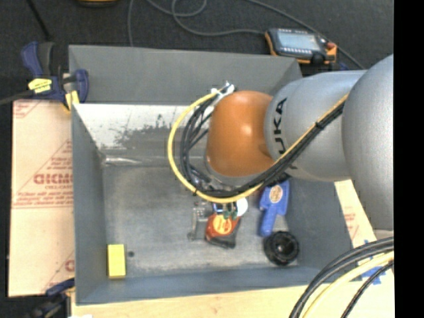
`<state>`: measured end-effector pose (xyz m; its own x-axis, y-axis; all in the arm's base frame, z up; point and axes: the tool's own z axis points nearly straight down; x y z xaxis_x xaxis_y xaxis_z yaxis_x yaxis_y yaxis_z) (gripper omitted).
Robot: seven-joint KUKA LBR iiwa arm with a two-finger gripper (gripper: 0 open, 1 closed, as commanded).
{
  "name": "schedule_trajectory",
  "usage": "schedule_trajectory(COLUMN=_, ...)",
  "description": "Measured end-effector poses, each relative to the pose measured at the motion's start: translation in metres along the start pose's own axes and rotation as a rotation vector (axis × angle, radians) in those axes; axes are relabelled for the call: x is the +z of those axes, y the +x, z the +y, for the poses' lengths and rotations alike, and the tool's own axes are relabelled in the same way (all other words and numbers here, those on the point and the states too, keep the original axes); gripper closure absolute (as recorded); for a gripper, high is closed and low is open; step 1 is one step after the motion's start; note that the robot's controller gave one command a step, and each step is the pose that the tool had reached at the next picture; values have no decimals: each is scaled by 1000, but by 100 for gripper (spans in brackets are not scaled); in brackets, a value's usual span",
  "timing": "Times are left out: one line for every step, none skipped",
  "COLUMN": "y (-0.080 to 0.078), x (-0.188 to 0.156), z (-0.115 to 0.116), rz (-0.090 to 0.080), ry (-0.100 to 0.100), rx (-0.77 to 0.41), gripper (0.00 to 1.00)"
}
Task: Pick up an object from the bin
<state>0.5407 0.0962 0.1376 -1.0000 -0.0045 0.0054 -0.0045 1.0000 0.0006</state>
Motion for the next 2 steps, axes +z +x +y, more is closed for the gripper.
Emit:
schedule_trajectory(y=-2, x=-5, z=-1, rz=-8, ry=-1, rx=3, gripper=0)
schedule_trajectory(y=2, x=47, z=-60, rz=-10, ry=0, rx=-74, gripper=0)
